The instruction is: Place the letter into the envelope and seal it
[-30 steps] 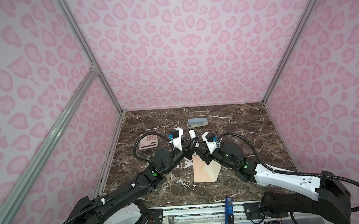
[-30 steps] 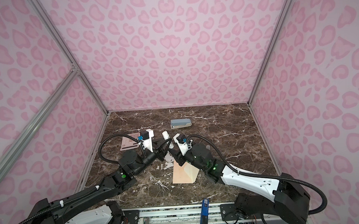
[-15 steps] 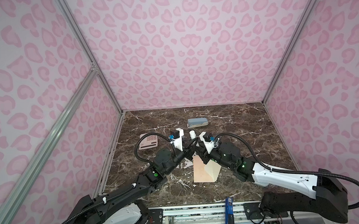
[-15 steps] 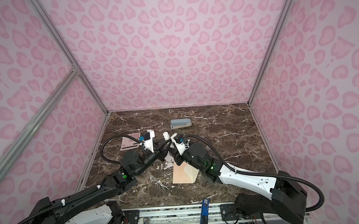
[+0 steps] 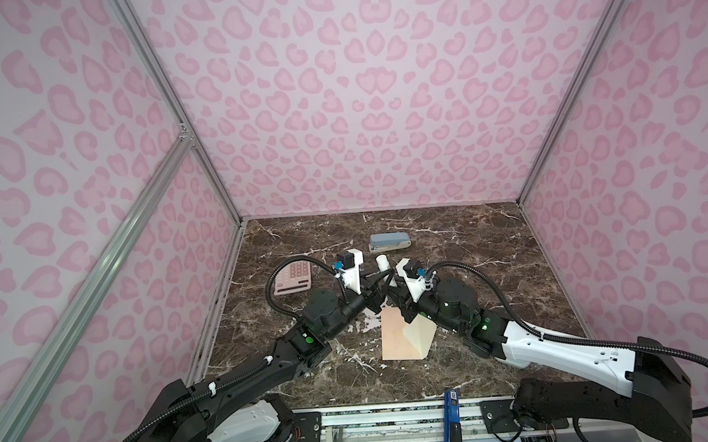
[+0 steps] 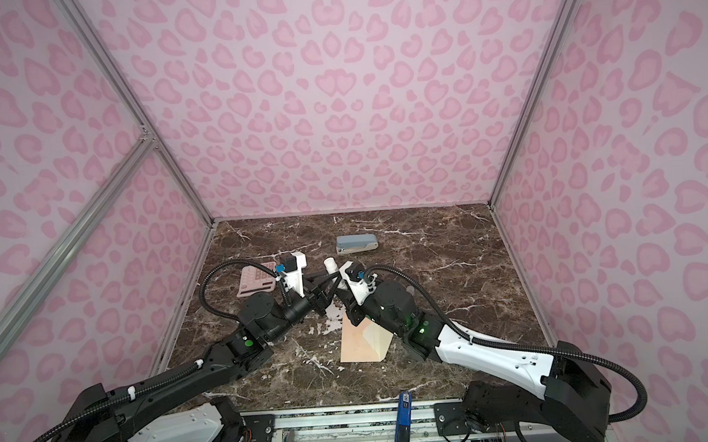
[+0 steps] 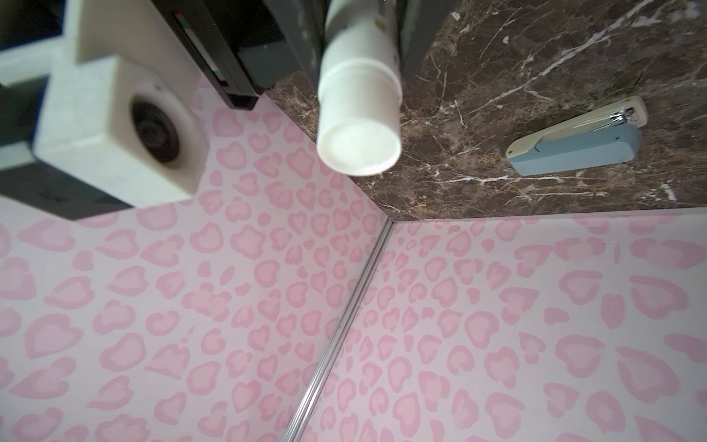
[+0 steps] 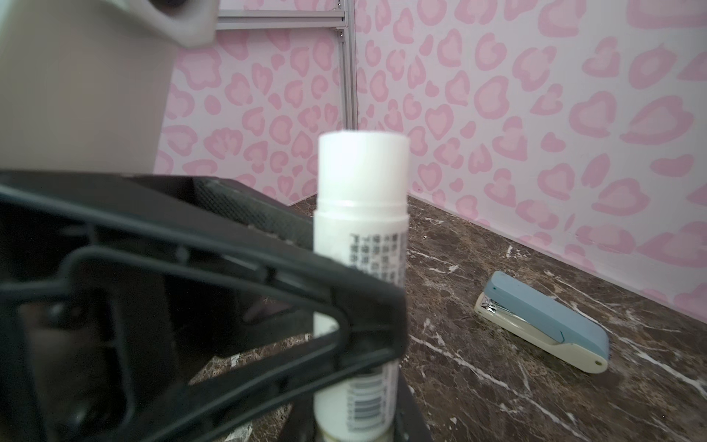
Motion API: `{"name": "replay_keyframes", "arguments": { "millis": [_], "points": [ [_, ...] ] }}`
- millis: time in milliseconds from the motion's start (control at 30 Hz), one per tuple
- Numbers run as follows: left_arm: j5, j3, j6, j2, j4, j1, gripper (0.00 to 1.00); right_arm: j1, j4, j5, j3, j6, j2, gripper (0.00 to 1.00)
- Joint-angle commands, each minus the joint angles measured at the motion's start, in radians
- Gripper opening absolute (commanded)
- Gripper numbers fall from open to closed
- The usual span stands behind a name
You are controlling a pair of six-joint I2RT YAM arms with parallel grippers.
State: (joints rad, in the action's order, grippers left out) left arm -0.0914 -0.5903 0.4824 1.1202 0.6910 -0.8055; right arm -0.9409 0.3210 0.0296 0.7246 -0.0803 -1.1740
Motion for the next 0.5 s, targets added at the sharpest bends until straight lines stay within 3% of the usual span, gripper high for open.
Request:
{"name": "replay_keyframes", "arguments": {
  "millis": [0,233,467],
  "points": [
    [-0.169,0.009,0.029,-0.005,0.003,0.037,0.04,0.001,-0.014,0.135,0.011,0.033,0.026,0.14],
    [-0.481,0.007,-0.01,-0.023,-0.053,0.106,0.04,0.071,-0.102,0.478,0.039,-0.023,0.063,0.12],
    [-0.628,0.034,0.024,-0.011,0.024,0.132,0.04,0.15,-0.036,0.75,0.028,-0.12,0.063,0.12]
  ]
}}
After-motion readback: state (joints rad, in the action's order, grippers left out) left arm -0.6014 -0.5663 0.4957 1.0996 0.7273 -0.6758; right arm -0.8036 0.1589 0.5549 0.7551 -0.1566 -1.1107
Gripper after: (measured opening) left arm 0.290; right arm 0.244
